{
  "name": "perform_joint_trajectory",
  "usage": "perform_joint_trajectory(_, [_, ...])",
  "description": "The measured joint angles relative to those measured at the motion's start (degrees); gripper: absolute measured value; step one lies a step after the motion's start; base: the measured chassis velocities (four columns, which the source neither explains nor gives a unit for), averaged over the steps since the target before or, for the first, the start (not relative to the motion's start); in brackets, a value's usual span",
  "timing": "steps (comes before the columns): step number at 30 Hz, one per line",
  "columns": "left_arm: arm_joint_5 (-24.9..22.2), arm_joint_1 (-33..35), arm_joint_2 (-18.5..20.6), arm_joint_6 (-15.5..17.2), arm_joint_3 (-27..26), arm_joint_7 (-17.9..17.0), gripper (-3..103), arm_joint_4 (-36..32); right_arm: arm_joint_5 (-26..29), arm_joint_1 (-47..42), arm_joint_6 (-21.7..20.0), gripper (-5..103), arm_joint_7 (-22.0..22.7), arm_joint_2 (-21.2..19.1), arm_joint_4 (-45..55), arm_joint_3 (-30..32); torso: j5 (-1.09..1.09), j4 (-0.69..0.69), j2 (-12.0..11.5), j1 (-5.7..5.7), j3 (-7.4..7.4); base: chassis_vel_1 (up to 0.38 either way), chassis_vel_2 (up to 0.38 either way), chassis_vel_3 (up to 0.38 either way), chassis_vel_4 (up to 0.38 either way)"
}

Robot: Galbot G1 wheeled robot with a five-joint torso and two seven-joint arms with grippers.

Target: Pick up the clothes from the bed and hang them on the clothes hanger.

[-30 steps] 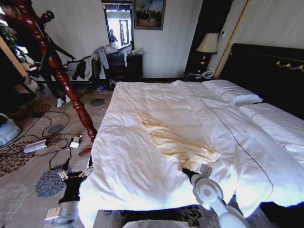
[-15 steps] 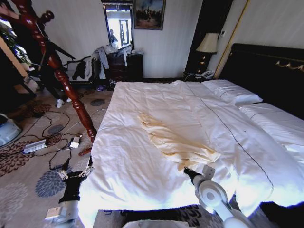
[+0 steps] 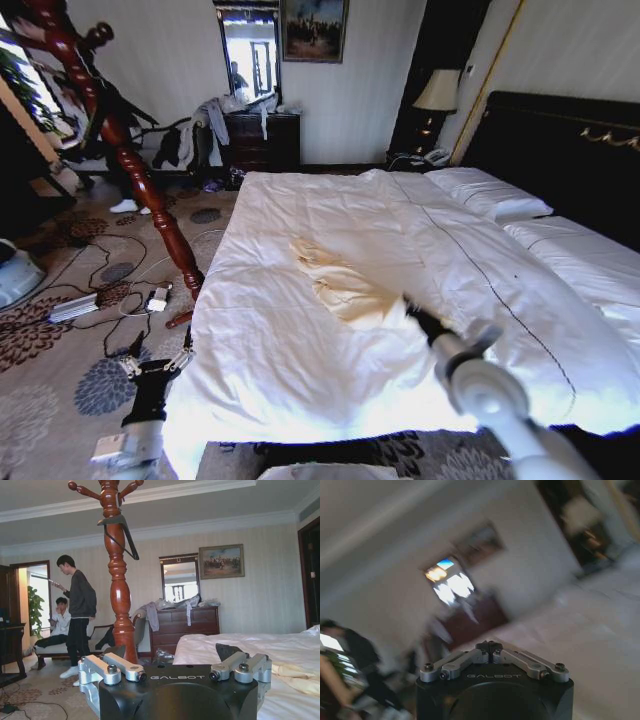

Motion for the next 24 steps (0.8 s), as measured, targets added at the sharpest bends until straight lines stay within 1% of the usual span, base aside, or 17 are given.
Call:
perform_joint_trajectory(1, [-0.02, -0.03, 0.01, 0.00, 0.01, -0.01, 100, 0.00, 2.23, 0.74, 0.94, 0, -1.91, -1.86, 0.44, 2.00, 0.00, 0.00, 0.00, 0.00, 0.00, 0.000, 0.000, 0.000, 0.000])
perform_joint_trajectory(2, [-0.07, -0.09, 0.03, 0.01, 0.01, -0.01, 100, -0.02, 5.80, 2.11, 2.11, 0, -4.55, -4.93, 0.81, 4.80, -0.02, 0.00, 0.00, 0.00, 0.00, 0.000, 0.000, 0.000, 0.000])
perform_joint_trajectory(3, [-0.07, -0.09, 0.03, 0.01, 0.01, -0.01, 100, -0.02, 5.80, 2.11, 2.11, 0, -4.55, -4.93, 0.81, 4.80, -0.02, 0.00, 0.00, 0.00, 0.00, 0.000, 0.000, 0.000, 0.000])
perform_joint_trajectory(4, [-0.12, -0.14, 0.05, 0.02, 0.01, -0.01, 100, -0.05, 8.21, 3.26, 2.73, 0, -6.03, -6.88, 0.86, 6.31, -0.02, 0.00, 0.00, 0.00, 0.00, 0.000, 0.000, 0.000, 0.000])
perform_joint_trajectory(5, [-0.22, -0.18, 0.06, 0.03, -0.03, -0.01, 100, -0.11, 11.73, 5.49, 3.41, 0, -7.73, -9.64, 0.71, 8.14, 0.00, 0.00, 0.00, 0.00, 0.00, 0.000, 0.000, 0.000, 0.000])
perform_joint_trajectory(6, [-0.30, -0.21, 0.07, 0.03, -0.08, -0.01, 100, -0.17, 14.15, 7.16, 3.59, 0, -8.51, -11.23, 0.38, 9.03, -0.01, 0.00, 0.00, 0.00, 0.00, 0.000, 0.000, 0.000, 0.000])
perform_joint_trajectory(7, [-0.49, -0.26, 0.08, 0.04, -0.20, -0.01, 100, -0.35, 18.84, 11.38, 3.75, 0, -9.53, -13.83, -0.37, 10.03, -0.01, 0.00, 0.00, 0.00, 0.00, 0.000, 0.000, 0.000, 0.000])
perform_joint_trajectory(8, [-0.49, -0.26, 0.08, 0.04, -0.20, -0.01, 100, -0.35, 18.84, 11.38, 3.75, 0, -9.53, -13.83, -0.37, 10.03, -0.01, 0.00, 0.00, 0.00, 0.00, 0.000, 0.000, 0.000, 0.000])
perform_joint_trajectory(9, [-0.56, -0.27, 0.08, 0.04, -0.32, -0.01, 100, -0.55, 23.47, 16.80, 3.78, 0, -9.96, -15.98, -1.58, 10.16, -0.01, 0.02, -0.01, 0.00, 0.00, 0.000, 0.000, 0.000, 0.000])
perform_joint_trajectory(10, [-0.59, -0.27, 0.07, 0.04, -0.38, -0.02, 100, -0.61, 25.13, 19.25, 3.77, 0, -9.97, -16.70, -2.13, 9.85, -0.01, 0.01, 0.00, 0.00, 0.00, 0.000, 0.000, 0.000, 0.000])
perform_joint_trajectory(11, [-0.62, -0.28, 0.03, 0.04, -0.47, -0.01, 100, -0.79, 28.34, 24.67, 3.64, 0, -9.98, -17.98, -3.40, 8.77, -0.01, 0.02, -0.01, 0.00, 0.00, 0.000, 0.000, 0.000, 0.000])
perform_joint_trajectory(12, [-0.62, -0.28, 0.03, 0.04, -0.47, -0.01, 100, -0.79, 28.34, 24.67, 3.64, 0, -9.98, -17.98, -3.40, 8.77, -0.01, 0.02, -0.01, 0.00, 0.00, 0.000, 0.000, 0.000, 0.000])
perform_joint_trajectory(15, [-0.62, -0.32, -0.20, 0.04, -0.62, -0.02, 100, -0.93, 34.04, 36.67, 2.93, 0, -10.22, -19.11, -6.67, 5.49, -0.02, 0.00, -0.01, 0.00, 0.00, 0.000, 0.000, 0.000, 0.000])
perform_joint_trajectory(16, [-0.62, -0.32, -0.20, 0.04, -0.62, -0.02, 100, -0.93, 34.04, 36.67, 2.93, 0, -10.22, -19.11, -6.67, 5.49, -0.02, 0.00, -0.01, 0.00, 0.00, 0.000, 0.000, 0.000, 0.000])
perform_joint_trajectory(20, [-0.37, -0.42, -0.51, 0.03, -0.66, -0.02, 100, -0.58, 36.53, 41.57, 1.77, 0, -10.04, -17.99, -9.91, 2.99, -0.02, 0.01, 0.00, 0.00, 0.00, 0.000, 0.000, 0.000, 0.000])
perform_joint_trajectory(22, [-0.09, -0.57, -0.67, 0.02, -0.65, -0.02, 100, -0.24, 34.00, 40.17, 0.12, 0, -9.16, -17.37, -11.30, 1.39, -0.02, 0.00, 0.00, 0.00, 0.00, 0.000, 0.000, 0.000, 0.000])
perform_joint_trajectory(24, [0.25, -0.81, -0.83, 0.02, -0.58, -0.01, 100, 0.19, 28.02, 35.39, -1.74, 0, -8.62, -16.51, -12.20, -1.96, -0.02, -0.02, 0.00, 0.00, 0.00, 0.000, 0.000, 0.000, 0.000])
